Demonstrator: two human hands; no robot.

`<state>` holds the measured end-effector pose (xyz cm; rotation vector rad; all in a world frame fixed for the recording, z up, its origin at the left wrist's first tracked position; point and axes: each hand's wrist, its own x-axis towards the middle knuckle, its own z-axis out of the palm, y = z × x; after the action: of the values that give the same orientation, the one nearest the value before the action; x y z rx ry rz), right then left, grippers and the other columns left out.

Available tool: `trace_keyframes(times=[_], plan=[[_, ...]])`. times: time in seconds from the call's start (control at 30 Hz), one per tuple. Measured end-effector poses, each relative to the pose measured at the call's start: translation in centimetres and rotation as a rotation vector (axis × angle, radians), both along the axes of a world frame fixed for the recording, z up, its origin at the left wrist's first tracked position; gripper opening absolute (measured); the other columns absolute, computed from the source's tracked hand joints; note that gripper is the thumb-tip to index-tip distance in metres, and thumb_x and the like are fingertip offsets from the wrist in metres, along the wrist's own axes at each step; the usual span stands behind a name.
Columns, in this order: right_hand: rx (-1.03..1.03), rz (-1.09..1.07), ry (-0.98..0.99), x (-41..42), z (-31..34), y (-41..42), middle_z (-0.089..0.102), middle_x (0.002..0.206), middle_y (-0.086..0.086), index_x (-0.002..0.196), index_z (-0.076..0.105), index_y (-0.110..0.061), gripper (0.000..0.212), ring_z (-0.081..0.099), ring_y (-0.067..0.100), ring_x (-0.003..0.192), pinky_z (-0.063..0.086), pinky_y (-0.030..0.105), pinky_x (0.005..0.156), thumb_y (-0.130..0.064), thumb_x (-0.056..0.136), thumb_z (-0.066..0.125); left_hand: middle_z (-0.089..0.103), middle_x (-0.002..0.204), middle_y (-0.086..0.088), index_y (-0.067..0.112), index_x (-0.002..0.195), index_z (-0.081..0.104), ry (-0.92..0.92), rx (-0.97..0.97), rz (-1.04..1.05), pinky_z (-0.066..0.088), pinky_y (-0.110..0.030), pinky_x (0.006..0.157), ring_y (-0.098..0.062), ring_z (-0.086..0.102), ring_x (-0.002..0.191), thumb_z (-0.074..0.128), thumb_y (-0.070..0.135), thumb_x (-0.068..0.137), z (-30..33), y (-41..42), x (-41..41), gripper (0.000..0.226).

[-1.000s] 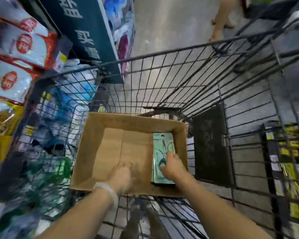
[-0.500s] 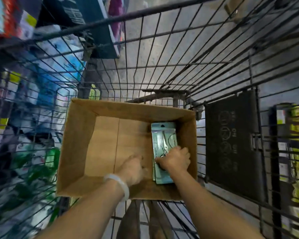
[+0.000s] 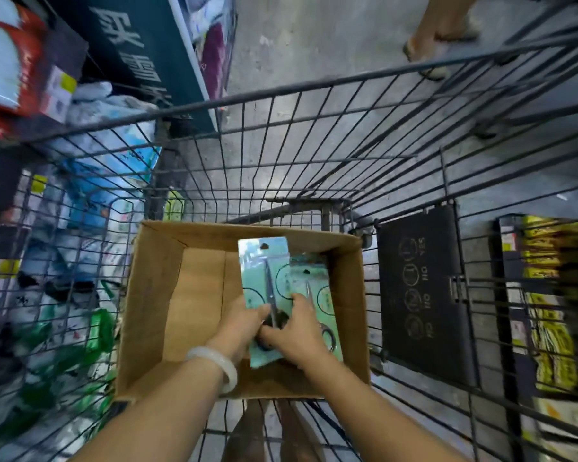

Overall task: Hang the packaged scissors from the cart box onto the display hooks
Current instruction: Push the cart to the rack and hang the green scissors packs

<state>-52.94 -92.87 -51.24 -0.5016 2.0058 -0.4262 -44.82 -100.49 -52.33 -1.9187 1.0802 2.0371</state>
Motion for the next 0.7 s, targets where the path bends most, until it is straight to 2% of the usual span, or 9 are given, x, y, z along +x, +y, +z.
trace_keyframes(times=[0.07, 0.1, 0.17, 0.23, 0.33, 0.4, 0.47, 0.57, 0.7], plan=[[-0.032, -0.025, -0.101, 0.6, -0.1, -0.2, 0.048, 0.13, 0.008, 0.132, 0.042, -0.012, 0.069, 0.047, 0.022, 0.122, 0.041, 0.029, 0.097, -0.037, 0.075, 0.073, 0.071, 0.101, -0.016, 0.003, 0.105, 0.064, -0.047, -0.04, 0.01, 0.055, -0.048, 0.083, -0.032, 0.067, 0.089, 0.057, 0.0, 0.089, 0.1, -1.3, 0.8, 0.018], [-0.02, -0.027, -0.083, 0.4, -0.3, 0.1, 0.048, 0.132, 0.008, 0.132, 0.044, -0.012, 0.064, 0.047, 0.021, 0.122, 0.04, 0.028, 0.097, -0.038, 0.079, 0.07, 0.069, 0.101, -0.016, 0.003, 0.105, 0.061, -0.072, -0.048, 0.008, 0.055, -0.043, 0.08, -0.031, 0.066, 0.088, 0.058, 0.0, 0.089, -0.1, -1.9, 1.4, 0.017], [0.102, 0.011, 0.101, -0.5, -1.6, 1.3, 0.043, 0.137, 0.008, 0.134, 0.041, -0.013, 0.062, 0.043, 0.023, 0.126, 0.04, 0.032, 0.101, -0.04, 0.083, 0.064, 0.067, 0.099, -0.014, 0.005, 0.105, 0.057, -0.093, -0.034, 0.022, 0.053, -0.036, 0.073, -0.029, 0.064, 0.084, 0.058, 0.001, 0.091, 0.2, -2.9, 2.4, 0.015], [0.257, 0.032, 0.289, -1.7, -3.2, 3.0, 0.041, 0.137, 0.008, 0.135, 0.035, -0.012, 0.07, 0.041, 0.025, 0.126, 0.04, 0.036, 0.1, -0.042, 0.081, 0.066, 0.068, 0.099, -0.015, 0.005, 0.106, 0.059, -0.093, -0.01, 0.031, 0.053, -0.035, 0.071, -0.028, 0.065, 0.084, 0.059, 0.002, 0.09, 0.4, -3.3, 3.3, 0.016], [0.325, -0.015, 0.246, -2.1, -5.1, 3.9, 0.035, 0.143, 0.011, 0.144, 0.019, -0.008, 0.094, 0.037, 0.028, 0.132, 0.039, 0.042, 0.104, -0.039, 0.075, 0.074, 0.07, 0.102, -0.015, 0.007, 0.103, 0.064, -0.112, 0.014, 0.101, 0.054, -0.043, 0.085, -0.032, 0.067, 0.094, 0.061, 0.004, 0.089, -0.1, -3.1, 4.6, 0.015], [0.357, 0.005, 0.253, -1.8, -5.9, 3.3, 0.034, 0.143, 0.013, 0.146, 0.011, -0.006, 0.103, 0.036, 0.031, 0.132, 0.038, 0.044, 0.103, -0.038, 0.073, 0.076, 0.071, 0.1, -0.014, 0.009, 0.103, 0.064, -0.137, 0.03, 0.145, 0.054, -0.045, 0.086, -0.032, 0.068, 0.092, 0.062, 0.007, 0.089, -0.4, -2.7, 5.3, 0.014], [0.412, -0.018, 0.278, -1.8, -6.1, 2.7, 0.036, 0.138, 0.015, 0.143, 0.017, -0.004, 0.104, 0.037, 0.032, 0.128, 0.04, 0.043, 0.101, -0.039, 0.068, 0.08, 0.072, 0.098, -0.014, 0.009, 0.105, 0.063, -0.153, 0.037, 0.161, 0.055, -0.047, 0.086, -0.032, 0.068, 0.091, 0.063, 0.009, 0.089, -0.6, -2.3, 5.7, 0.016], [0.411, -0.108, 0.243, -2.4, -6.0, 2.8, 0.042, 0.129, 0.015, 0.127, 0.037, -0.004, 0.083, 0.046, 0.032, 0.119, 0.046, 0.043, 0.094, -0.036, 0.065, 0.083, 0.072, 0.097, -0.013, 0.012, 0.093, 0.064, -0.159, 0.004, 0.16, 0.053, -0.049, 0.09, -0.032, 0.068, 0.092, 0.064, 0.011, 0.088, -0.1, -1.7, 6.1, 0.005], [0.382, -0.093, 0.284, -2.5, -4.9, 3.4, 0.043, 0.125, 0.015, 0.12, 0.041, -0.005, 0.07, 0.049, 0.033, 0.114, 0.048, 0.044, 0.09, -0.031, 0.069, 0.081, 0.071, 0.101, -0.015, 0.011, 0.094, 0.064, -0.121, -0.043, 0.162, 0.052, -0.05, 0.09, -0.032, 0.068, 0.094, 0.063, 0.012, 0.089, 1.0, -1.5, 6.5, 0.006]])
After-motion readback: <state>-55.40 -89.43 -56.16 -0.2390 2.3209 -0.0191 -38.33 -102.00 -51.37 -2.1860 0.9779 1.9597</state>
